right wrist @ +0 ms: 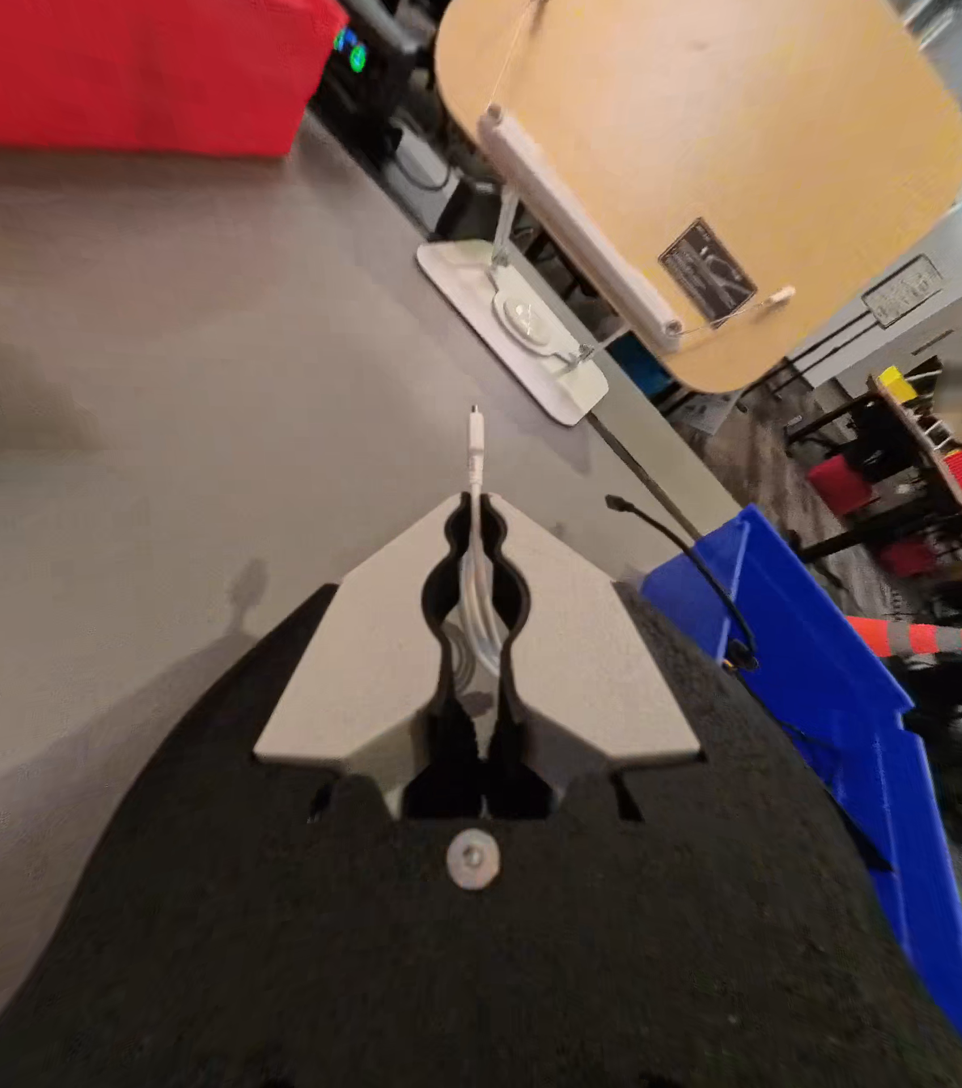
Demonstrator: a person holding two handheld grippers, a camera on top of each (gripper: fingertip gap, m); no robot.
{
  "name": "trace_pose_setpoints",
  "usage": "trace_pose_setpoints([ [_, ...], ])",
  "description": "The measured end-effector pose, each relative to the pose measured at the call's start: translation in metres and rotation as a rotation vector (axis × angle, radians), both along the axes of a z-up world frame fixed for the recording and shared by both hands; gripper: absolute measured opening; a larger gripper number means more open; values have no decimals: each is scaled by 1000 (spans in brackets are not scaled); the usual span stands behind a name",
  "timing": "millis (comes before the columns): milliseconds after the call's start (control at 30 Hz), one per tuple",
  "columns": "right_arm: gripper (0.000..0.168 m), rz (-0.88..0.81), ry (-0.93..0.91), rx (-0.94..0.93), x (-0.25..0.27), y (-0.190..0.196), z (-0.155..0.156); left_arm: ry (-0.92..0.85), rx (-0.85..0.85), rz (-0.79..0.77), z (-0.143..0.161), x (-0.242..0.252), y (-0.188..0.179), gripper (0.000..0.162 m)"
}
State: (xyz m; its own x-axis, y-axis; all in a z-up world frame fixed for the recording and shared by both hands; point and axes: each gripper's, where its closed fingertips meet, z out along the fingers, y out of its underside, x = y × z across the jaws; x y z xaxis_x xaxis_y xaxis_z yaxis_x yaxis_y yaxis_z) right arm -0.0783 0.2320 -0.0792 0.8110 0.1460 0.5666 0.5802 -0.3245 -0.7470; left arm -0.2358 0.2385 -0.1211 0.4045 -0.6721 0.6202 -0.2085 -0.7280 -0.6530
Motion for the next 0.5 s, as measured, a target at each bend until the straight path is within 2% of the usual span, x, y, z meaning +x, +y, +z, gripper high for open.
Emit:
trace_pose_setpoints([
  [100,2,71,-45,-147,-26,-7,-46,-21,-14,-6,1,-1,0,18],
  [233,2,96,95,-324,-49,-19,-91,-44,-12,-20,4,-3,-3,18],
  [333,3,90,257,-418,-58,-27,-111,-57,-9,-29,2,-6,-5,18],
  [500,1,77,552,-488,-60,-31,-114,-84,-30,-22,-1,-14,-5,18],
])
